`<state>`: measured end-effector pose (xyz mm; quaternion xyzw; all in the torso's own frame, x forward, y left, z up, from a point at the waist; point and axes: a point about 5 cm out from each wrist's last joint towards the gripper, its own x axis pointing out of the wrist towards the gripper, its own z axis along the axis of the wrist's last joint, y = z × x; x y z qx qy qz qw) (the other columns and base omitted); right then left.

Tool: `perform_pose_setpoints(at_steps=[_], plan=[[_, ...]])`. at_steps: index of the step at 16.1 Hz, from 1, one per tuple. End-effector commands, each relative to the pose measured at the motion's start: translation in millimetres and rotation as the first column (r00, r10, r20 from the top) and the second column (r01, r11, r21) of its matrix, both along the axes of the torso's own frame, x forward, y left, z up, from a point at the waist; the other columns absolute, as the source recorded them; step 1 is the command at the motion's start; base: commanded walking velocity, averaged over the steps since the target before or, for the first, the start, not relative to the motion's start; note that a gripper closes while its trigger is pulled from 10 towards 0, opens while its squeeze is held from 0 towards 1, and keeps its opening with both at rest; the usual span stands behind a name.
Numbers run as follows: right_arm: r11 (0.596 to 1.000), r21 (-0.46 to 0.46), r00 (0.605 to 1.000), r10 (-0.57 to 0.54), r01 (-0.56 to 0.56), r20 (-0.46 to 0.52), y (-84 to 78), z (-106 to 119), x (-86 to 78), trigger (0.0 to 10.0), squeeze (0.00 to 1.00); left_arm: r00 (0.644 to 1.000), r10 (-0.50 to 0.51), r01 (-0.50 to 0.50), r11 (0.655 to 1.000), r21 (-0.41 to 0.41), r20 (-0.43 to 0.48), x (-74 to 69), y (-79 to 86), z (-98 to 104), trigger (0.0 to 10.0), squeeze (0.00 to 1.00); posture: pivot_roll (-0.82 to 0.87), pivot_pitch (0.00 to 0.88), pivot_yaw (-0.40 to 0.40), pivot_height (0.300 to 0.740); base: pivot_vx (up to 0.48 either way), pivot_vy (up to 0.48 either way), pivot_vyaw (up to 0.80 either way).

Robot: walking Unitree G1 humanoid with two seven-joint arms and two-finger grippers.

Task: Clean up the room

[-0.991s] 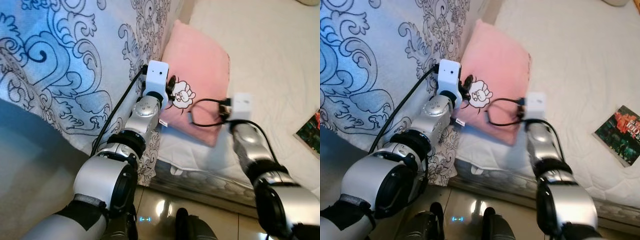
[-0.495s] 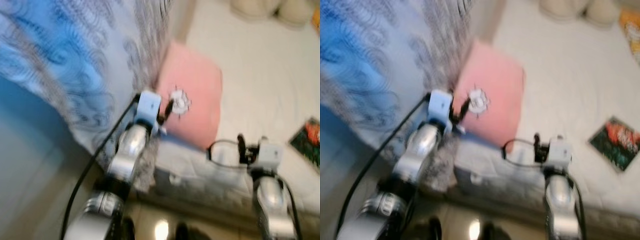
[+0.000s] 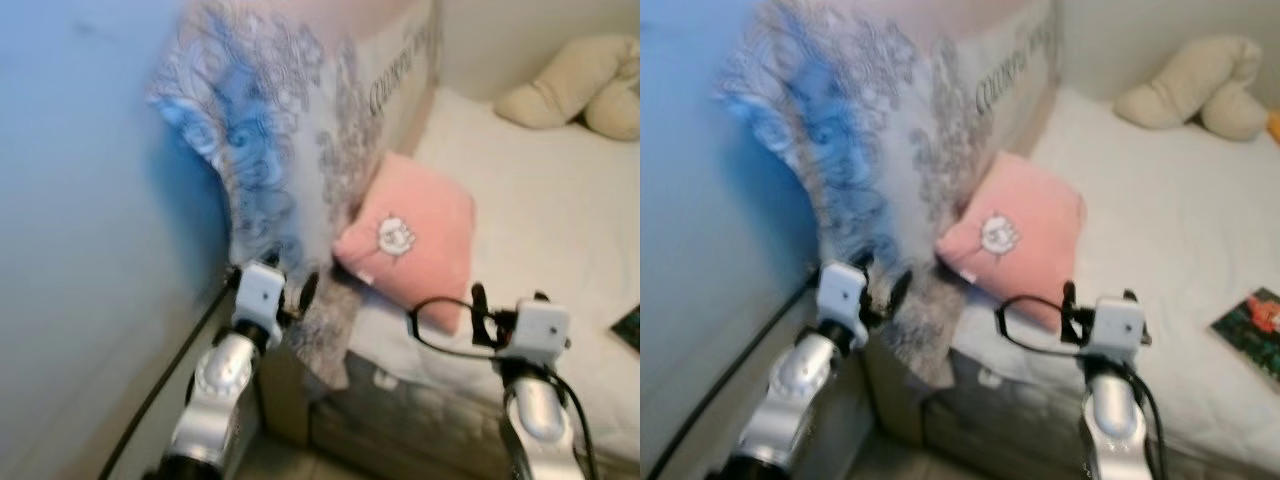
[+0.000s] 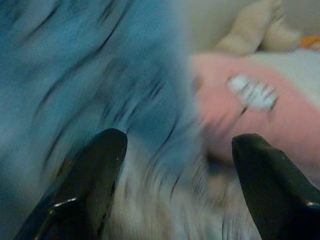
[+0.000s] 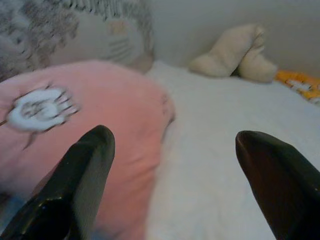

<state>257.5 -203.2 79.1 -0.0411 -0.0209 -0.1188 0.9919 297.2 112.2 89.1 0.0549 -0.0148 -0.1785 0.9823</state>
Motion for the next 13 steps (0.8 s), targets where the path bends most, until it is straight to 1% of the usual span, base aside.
perform_pose_setpoints(at_steps=[1,2,4,6,7,8,9,10,13], plan=[[1.000,-0.005,1.000,-0.002,0.002,-0.011,1.3,-1.4,3.4,10.0,0.00,1.000,0.020,-0.020,1.000,0.000,-0.014,8.1,1.3,2.4,10.0,0.00,0.14,0.000,-0.003,0.740,0.000,-0.480,0.00],[1.000,-0.007,1.000,0.002,-0.003,-0.021,3.2,-3.0,3.9,10.0,0.00,0.999,0.010,-0.010,1.000,-0.003,-0.041,8.2,0.8,-1.7,10.0,0.00,0.14,0.000,-0.001,0.740,0.000,-0.480,0.00],[1.000,-0.015,0.999,0.015,-0.016,-0.035,5.2,-7.0,3.1,10.0,0.00,0.999,-0.013,0.013,1.000,0.008,-0.046,7.4,-1.0,-4.8,10.0,0.00,0.14,0.000,0.005,0.740,0.000,-0.476,0.00],[1.000,-0.005,0.999,0.006,-0.006,-0.048,5.6,-12.6,0.5,10.0,0.00,0.998,-0.004,0.004,1.000,-0.005,-0.055,9.5,-0.8,-6.9,10.0,0.00,0.13,0.000,0.010,0.740,0.000,-0.472,0.00],[1.000,-0.001,0.999,0.002,-0.002,-0.051,5.8,-13.9,-1.4,10.0,0.00,0.998,-0.017,0.017,1.000,0.001,-0.054,8.8,-2.4,-7.3,10.0,0.00,0.13,0.000,0.011,0.740,0.000,-0.469,0.00],[1.000,-0.017,0.998,-0.002,0.001,-0.069,4.8,-16.3,-2.8,10.0,0.00,0.998,-0.023,0.024,1.000,0.014,-0.053,9.1,-3.6,-7.7,10.0,0.00,0.13,0.000,0.013,0.740,0.000,-0.469,0.00],[0.999,-0.032,0.996,-0.016,0.013,-0.091,3.1,-19.2,-3.5,10.0,0.00,0.998,-0.024,0.025,0.999,0.025,-0.052,10.1,-4.5,-8.1,10.0,0.29,0.12,0.000,0.013,0.740,0.000,-0.465,0.00],[0.999,-0.018,0.994,-0.033,0.031,-0.101,1.0,-21.0,-3.3,10.0,0.00,0.998,-0.021,0.022,1.000,0.013,-0.058,11.7,-5.7,-8.2,10.0,1.00,0.12,0.000,0.013,0.740,0.000,-0.461,0.00],[1.000,-0.023,0.996,-0.014,0.012,-0.092,0.8,-19.1,0.3,10.0,0.00,0.998,-0.035,0.034,0.999,-0.024,-0.059,16.6,-14.3,-4.3,10.0,1.00,0.10,0.000,0.019,0.740,0.000,-0.454,0.00]])
